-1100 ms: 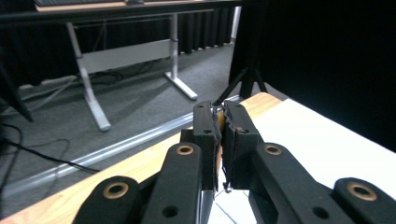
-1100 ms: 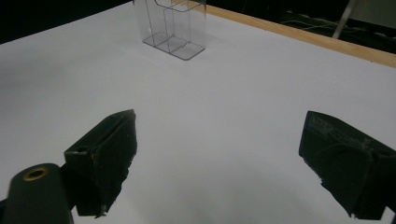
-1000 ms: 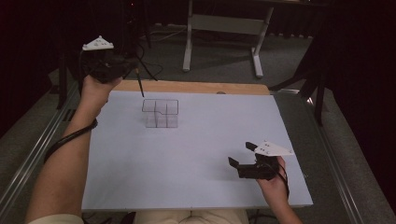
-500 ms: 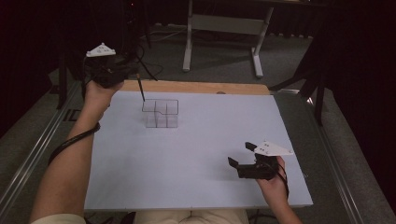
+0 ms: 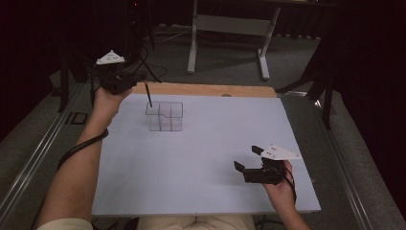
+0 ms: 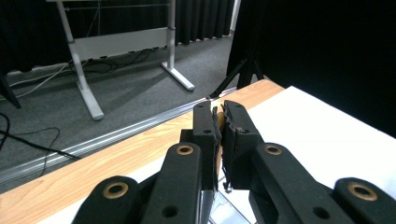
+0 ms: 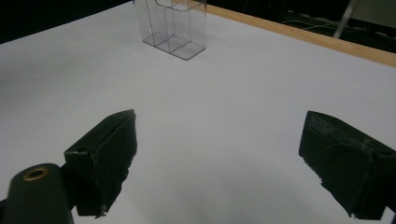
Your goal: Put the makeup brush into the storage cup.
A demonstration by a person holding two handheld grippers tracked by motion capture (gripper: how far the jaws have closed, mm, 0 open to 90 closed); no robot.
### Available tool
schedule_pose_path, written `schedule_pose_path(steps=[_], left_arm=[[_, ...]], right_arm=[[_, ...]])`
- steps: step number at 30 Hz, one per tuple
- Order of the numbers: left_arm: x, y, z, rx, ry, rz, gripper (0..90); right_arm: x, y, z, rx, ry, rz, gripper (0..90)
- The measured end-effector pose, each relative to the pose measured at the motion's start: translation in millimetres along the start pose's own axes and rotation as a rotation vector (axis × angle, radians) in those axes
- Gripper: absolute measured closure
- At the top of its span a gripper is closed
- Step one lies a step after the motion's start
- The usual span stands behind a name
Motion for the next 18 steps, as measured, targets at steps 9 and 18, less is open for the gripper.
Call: schedule_pose_path(steps=[9,18], left_arm=[[-12.1,2.9,12.1,0.033,0.007,0.003,84.9],[-16.6,3.7,17.2,0.063,0.008,0.012,57.9]], right_arm=[[0.2,0.4,-0.1,0.000,-0.001,0.002,11.6],[0.1,-0.5,-0.1,0.004,-0.001,0.007,11.6]])
Point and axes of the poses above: each handheld gripper's, and its own axes: x roughly backward along the jaws, z roughly out of its underside, y roughly to its left, the point moved 5 cm from there along -x, roughly forward along the jaws, and after that the axes turned 12 degrees about y, right-handed, at the moved point
